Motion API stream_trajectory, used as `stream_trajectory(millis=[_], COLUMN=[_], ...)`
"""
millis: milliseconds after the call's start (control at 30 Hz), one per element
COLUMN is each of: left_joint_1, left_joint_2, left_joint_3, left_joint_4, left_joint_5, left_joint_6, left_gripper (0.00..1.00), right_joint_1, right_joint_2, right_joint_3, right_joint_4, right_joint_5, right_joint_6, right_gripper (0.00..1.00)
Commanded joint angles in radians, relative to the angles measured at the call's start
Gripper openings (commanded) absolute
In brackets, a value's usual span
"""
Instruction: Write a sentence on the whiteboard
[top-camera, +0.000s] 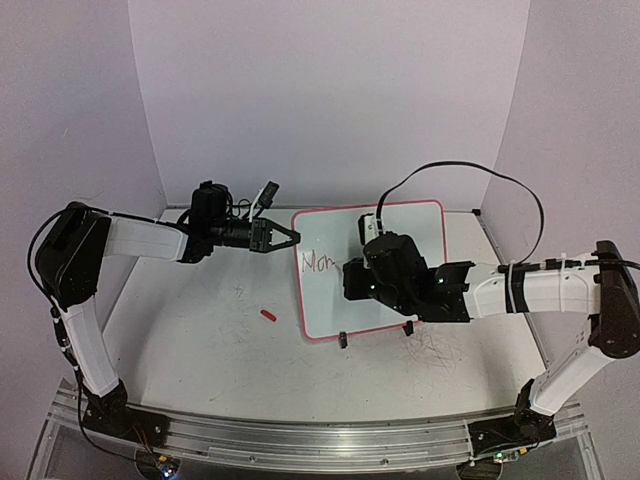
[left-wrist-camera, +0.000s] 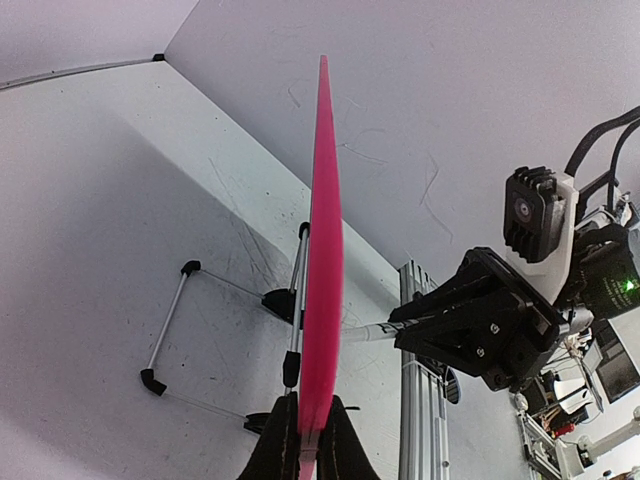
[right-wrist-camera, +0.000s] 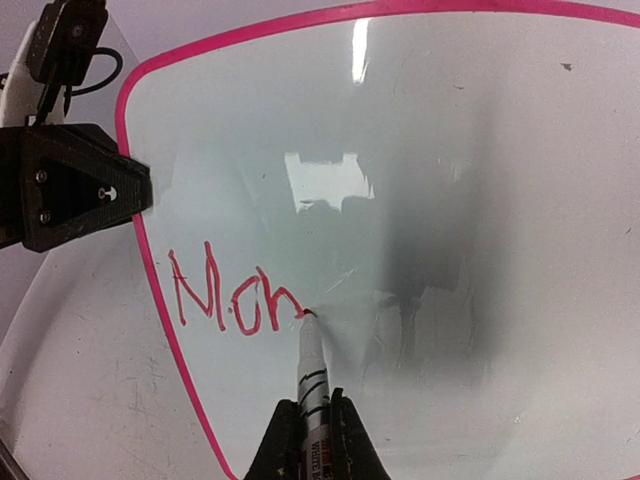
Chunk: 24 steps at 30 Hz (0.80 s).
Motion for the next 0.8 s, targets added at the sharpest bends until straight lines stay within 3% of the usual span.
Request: stream_trajectory(millis=[0,400,767], left_joint_1=[-0.004,-0.005,-0.004], left_joint_2=[-0.054,-0.054,-0.051], left_joint_3=[-0.003,-0.001,0.0], left_joint_4=[0.017,0.018,0.018], left_joint_5=[0.041,0.042,0.041], left_joint_6=[-0.018,-0.018,-0.018], left_gripper=[0.0,0.0,0.0], right_joint_1=[-0.014,-0.017,-0.014], right_joint_2=[-0.009,0.03,0.018], right_joint_3=[0.017,0.082,0.03], right_joint_4=[0.019,0.031,0.025], right_joint_5=[0.064,0.053,0.003], right_joint_6=[0.013,-0.039,-0.016], right_gripper=[0.0,0.0,0.0])
